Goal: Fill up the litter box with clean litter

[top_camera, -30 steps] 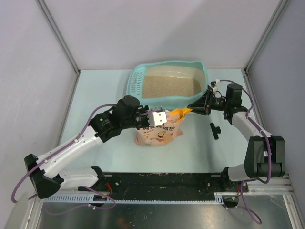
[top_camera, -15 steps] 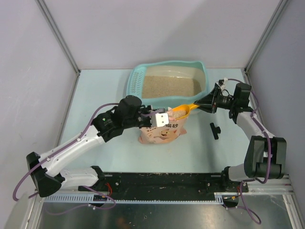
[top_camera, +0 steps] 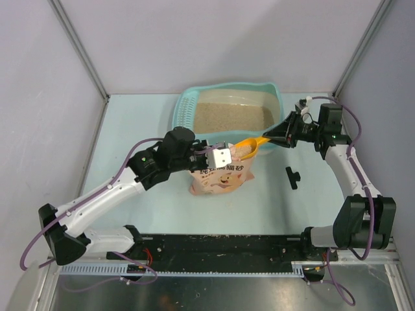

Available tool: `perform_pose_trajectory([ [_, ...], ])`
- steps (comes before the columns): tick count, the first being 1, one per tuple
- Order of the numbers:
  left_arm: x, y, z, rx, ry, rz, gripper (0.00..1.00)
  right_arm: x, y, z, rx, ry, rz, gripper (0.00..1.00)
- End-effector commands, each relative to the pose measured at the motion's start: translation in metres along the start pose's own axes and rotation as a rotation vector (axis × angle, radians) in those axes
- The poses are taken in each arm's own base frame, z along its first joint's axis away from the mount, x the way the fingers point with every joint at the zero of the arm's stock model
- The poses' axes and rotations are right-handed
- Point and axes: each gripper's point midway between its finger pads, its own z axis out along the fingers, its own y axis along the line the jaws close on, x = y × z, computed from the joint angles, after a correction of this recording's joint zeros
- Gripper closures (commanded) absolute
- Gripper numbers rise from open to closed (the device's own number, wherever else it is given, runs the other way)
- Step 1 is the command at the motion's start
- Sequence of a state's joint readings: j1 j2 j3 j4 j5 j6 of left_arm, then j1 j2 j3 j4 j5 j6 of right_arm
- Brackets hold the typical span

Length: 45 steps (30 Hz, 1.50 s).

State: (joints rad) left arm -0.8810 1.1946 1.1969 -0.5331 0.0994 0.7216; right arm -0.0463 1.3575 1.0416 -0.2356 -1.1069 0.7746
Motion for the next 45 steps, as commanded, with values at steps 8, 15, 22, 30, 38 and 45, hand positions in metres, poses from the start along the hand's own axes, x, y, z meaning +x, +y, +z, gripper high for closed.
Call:
perform_pose_trajectory([
  [8, -0.071, 0.059, -0.033, -0.204, -0.225, 0.016, 1.00, -0.024, 0.015, -0.011, 0.021, -0.071, -0.089, 1.00],
  [15, -0.070, 0.056, -0.029, -0.191, -0.224, 0.010, 1.00, -0.024, 0.027, -0.015, -0.014, -0.062, -0.068, 1.00],
  [22, -0.075, 0.056, -0.025, -0.175, -0.236, 0.019, 1.00, -0.024, 0.032, -0.006, 0.070, -0.063, -0.151, 1.00],
  [30, -0.073, 0.059, -0.028, -0.195, -0.225, 0.013, 1.00, -0.017, 0.008, -0.014, 0.038, 0.026, -0.117, 1.00],
  [38, -0.072, 0.065, -0.031, -0.222, -0.214, 0.014, 1.00, -0.019, 0.004, -0.033, -0.049, 0.061, -0.055, 1.00],
  [45, -0.071, 0.064, -0.030, -0.223, -0.209, 0.016, 1.00, -0.040, 0.016, -0.038, -0.104, 0.022, -0.059, 1.00],
])
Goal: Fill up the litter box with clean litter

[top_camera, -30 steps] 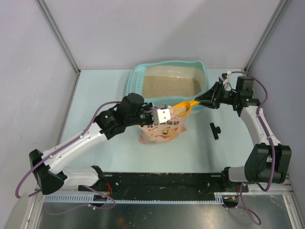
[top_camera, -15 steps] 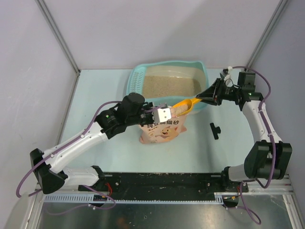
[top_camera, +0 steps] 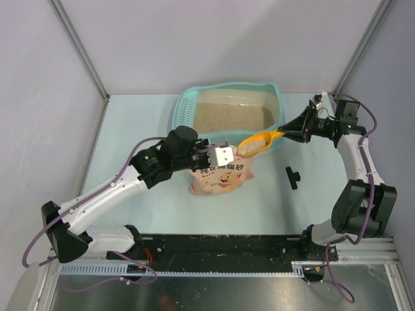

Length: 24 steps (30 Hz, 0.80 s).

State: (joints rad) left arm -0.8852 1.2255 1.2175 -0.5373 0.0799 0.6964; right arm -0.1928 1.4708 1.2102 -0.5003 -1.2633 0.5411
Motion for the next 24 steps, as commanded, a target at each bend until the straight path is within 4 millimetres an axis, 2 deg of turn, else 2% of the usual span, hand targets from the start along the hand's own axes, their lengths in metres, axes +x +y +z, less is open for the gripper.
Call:
perform_pose_trajectory([
  [1, -0.072, 0.062, -0.038, -0.220, -0.232, 0.039, 1.00, -0.013, 0.021, -0.002, -0.075, 0.001, -0.055, 1.00],
  [5, -0.072, 0.062, -0.037, -0.221, -0.227, 0.046, 1.00, -0.018, 0.023, -0.002, -0.098, 0.009, -0.022, 1.00],
  [8, -0.069, 0.062, -0.036, -0.224, -0.218, 0.048, 1.00, -0.030, 0.026, -0.001, -0.129, 0.002, -0.033, 1.00],
  [12, -0.069, 0.064, -0.035, -0.229, -0.212, 0.056, 1.00, -0.058, 0.037, 0.000, -0.178, -0.035, -0.029, 1.00],
  [14, -0.067, 0.064, -0.034, -0.232, -0.203, 0.063, 1.00, -0.070, 0.031, 0.003, -0.189, -0.043, 0.014, 1.00],
  [15, -0.066, 0.064, -0.033, -0.229, -0.199, 0.063, 1.00, -0.078, 0.035, 0.003, -0.206, -0.056, 0.011, 1.00],
  [19, -0.066, 0.066, -0.033, -0.240, -0.194, 0.068, 1.00, -0.094, 0.025, 0.009, -0.209, -0.074, 0.018, 1.00],
  [20, -0.064, 0.066, -0.032, -0.240, -0.187, 0.067, 1.00, -0.100, 0.016, 0.013, -0.206, -0.079, 0.033, 1.00],
  [23, -0.063, 0.067, -0.031, -0.245, -0.179, 0.072, 1.00, -0.119, 0.012, 0.019, -0.212, -0.115, 0.007, 1.00],
  [24, -0.063, 0.067, -0.028, -0.242, -0.176, 0.072, 1.00, -0.129, -0.001, 0.025, -0.204, -0.133, 0.024, 1.00],
])
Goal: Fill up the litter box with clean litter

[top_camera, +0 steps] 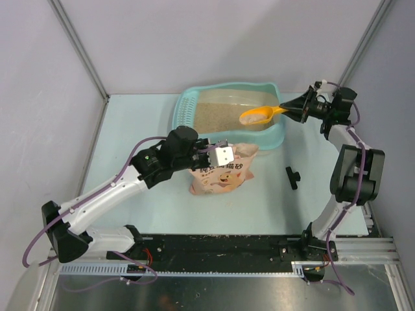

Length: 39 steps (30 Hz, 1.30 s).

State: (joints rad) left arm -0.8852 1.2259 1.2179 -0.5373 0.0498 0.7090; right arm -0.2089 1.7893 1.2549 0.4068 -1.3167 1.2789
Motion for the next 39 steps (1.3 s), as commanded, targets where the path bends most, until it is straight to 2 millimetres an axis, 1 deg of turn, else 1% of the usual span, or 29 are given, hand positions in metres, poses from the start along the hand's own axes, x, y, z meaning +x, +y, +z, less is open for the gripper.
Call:
perform_pose_trajectory([
  [1, -0.065, 0.065, -0.028, -0.225, -0.193, 0.054, 1.00, -0.037, 0.016, 0.011, -0.045, -0.061, -0.125, 1.00],
  [2, -0.065, 0.066, -0.027, -0.225, -0.193, 0.054, 1.00, -0.044, 0.023, 0.015, -0.057, -0.066, -0.176, 1.00],
  [3, -0.065, 0.066, -0.027, -0.225, -0.190, 0.055, 1.00, -0.055, 0.016, 0.019, -0.054, -0.084, -0.187, 1.00],
  [5, -0.063, 0.065, -0.024, -0.223, -0.182, 0.057, 1.00, -0.073, 0.021, 0.025, -0.038, -0.117, -0.257, 1.00],
  [7, -0.061, 0.064, -0.022, -0.217, -0.179, 0.053, 1.00, -0.094, 0.014, 0.029, 0.017, -0.186, -0.295, 1.00],
  [8, -0.062, 0.064, -0.023, -0.218, -0.183, 0.051, 1.00, -0.107, 0.018, 0.033, 0.063, -0.229, -0.357, 1.00],
  [11, -0.060, 0.062, -0.024, -0.216, -0.182, 0.047, 1.00, -0.125, 0.014, 0.042, 0.137, -0.292, -0.381, 1.00],
  [12, -0.060, 0.060, -0.025, -0.213, -0.183, 0.048, 1.00, -0.123, 0.011, 0.051, 0.154, -0.289, -0.397, 1.00],
  [14, -0.059, 0.060, -0.028, -0.216, -0.186, 0.050, 1.00, -0.129, -0.003, 0.058, 0.238, -0.328, -0.392, 1.00],
  [15, -0.057, 0.059, -0.028, -0.215, -0.183, 0.055, 1.00, -0.124, 0.000, 0.072, 0.245, -0.318, -0.447, 1.00],
  [16, -0.056, 0.058, -0.028, -0.214, -0.182, 0.058, 1.00, -0.123, -0.001, 0.078, 0.253, -0.324, -0.454, 1.00],
  [17, -0.057, 0.059, -0.032, -0.220, -0.190, 0.061, 1.00, -0.123, -0.010, 0.084, 0.292, -0.337, -0.429, 1.00],
  [19, -0.052, 0.054, -0.032, -0.213, -0.183, 0.067, 1.00, -0.118, -0.011, 0.099, 0.307, -0.338, -0.453, 1.00],
  [20, -0.051, 0.053, -0.034, -0.211, -0.186, 0.069, 1.00, -0.111, -0.013, 0.115, 0.319, -0.335, -0.466, 1.00],
  [21, -0.048, 0.051, -0.036, -0.212, -0.184, 0.071, 1.00, -0.109, -0.014, 0.122, 0.330, -0.339, -0.480, 1.00],
  [22, -0.046, 0.049, -0.037, -0.210, -0.181, 0.071, 1.00, -0.100, -0.010, 0.137, 0.328, -0.325, -0.509, 1.00],
  [23, -0.045, 0.048, -0.038, -0.212, -0.182, 0.069, 1.00, -0.102, -0.011, 0.143, 0.345, -0.346, -0.527, 1.00],
  [24, -0.042, 0.047, -0.041, -0.214, -0.182, 0.069, 1.00, -0.098, -0.014, 0.153, 0.345, -0.338, -0.540, 1.00],
  [26, -0.039, 0.045, -0.041, -0.214, -0.177, 0.069, 1.00, -0.085, -0.005, 0.178, 0.292, -0.311, -0.587, 1.00],
  [28, -0.035, 0.042, -0.043, -0.215, -0.174, 0.067, 1.00, -0.073, -0.005, 0.192, 0.265, -0.280, -0.601, 1.00],
  [29, -0.033, 0.041, -0.044, -0.212, -0.173, 0.067, 1.00, -0.058, -0.003, 0.204, 0.249, -0.244, -0.616, 1.00],
  [31, -0.031, 0.038, -0.044, -0.208, -0.175, 0.063, 1.00, -0.046, -0.001, 0.209, 0.245, -0.217, -0.623, 1.00],
  [33, -0.030, 0.037, -0.045, -0.208, -0.175, 0.060, 1.00, -0.031, -0.012, 0.208, 0.264, -0.186, -0.595, 1.00],
  [34, -0.031, 0.037, -0.046, -0.210, -0.177, 0.061, 1.00, -0.027, -0.004, 0.202, 0.258, -0.188, -0.591, 1.00],
  [35, -0.030, 0.037, -0.047, -0.211, -0.178, 0.061, 1.00, -0.015, -0.016, 0.196, 0.267, -0.154, -0.563, 1.00],
  [36, -0.029, 0.036, -0.047, -0.210, -0.177, 0.066, 1.00, -0.010, -0.015, 0.191, 0.263, -0.138, -0.561, 1.00],
  [37, -0.028, 0.035, -0.047, -0.208, -0.173, 0.067, 1.00, -0.001, 0.000, 0.182, 0.253, -0.131, -0.571, 1.00],
  [38, -0.027, 0.035, -0.048, -0.209, -0.174, 0.069, 1.00, 0.006, 0.003, 0.176, 0.242, -0.113, -0.576, 1.00],
  [39, -0.025, 0.032, -0.046, -0.203, -0.169, 0.073, 1.00, 0.008, -0.012, 0.162, 0.284, -0.103, -0.529, 1.00],
])
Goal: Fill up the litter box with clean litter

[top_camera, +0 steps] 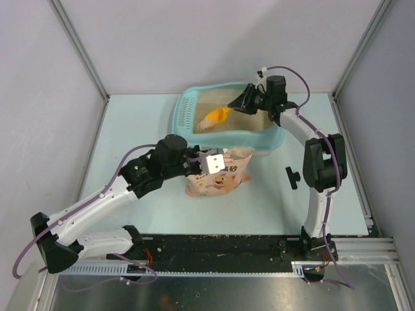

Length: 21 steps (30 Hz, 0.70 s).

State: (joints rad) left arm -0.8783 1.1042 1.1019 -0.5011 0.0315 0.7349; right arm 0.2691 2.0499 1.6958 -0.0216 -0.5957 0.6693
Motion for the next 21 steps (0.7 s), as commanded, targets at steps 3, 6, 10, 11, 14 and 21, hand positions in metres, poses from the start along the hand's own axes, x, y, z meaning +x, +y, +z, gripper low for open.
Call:
perform_pose_trajectory([
  [3, -0.037, 0.036, -0.022, -0.146, -0.155, 0.047, 1.00, -0.011, 0.023, -0.081, -0.018, -0.018, -0.007, 1.00],
  [6, -0.037, 0.035, -0.021, -0.137, -0.158, 0.045, 0.99, -0.028, 0.002, -0.116, 0.033, -0.043, 0.023, 1.00],
  [10, -0.035, 0.034, -0.019, -0.134, -0.153, 0.041, 0.99, -0.057, -0.010, -0.145, 0.077, -0.086, -0.113, 1.00],
  [11, -0.035, 0.033, -0.020, -0.133, -0.156, 0.042, 0.99, -0.059, -0.008, -0.144, 0.089, -0.086, -0.185, 1.00],
  [14, -0.033, 0.031, -0.018, -0.125, -0.154, 0.034, 0.99, -0.057, 0.002, -0.123, 0.163, -0.061, -0.541, 1.00],
  [21, -0.035, 0.035, -0.018, -0.136, -0.156, 0.006, 0.99, -0.071, 0.064, -0.139, 0.259, -0.193, -0.976, 1.00],
])
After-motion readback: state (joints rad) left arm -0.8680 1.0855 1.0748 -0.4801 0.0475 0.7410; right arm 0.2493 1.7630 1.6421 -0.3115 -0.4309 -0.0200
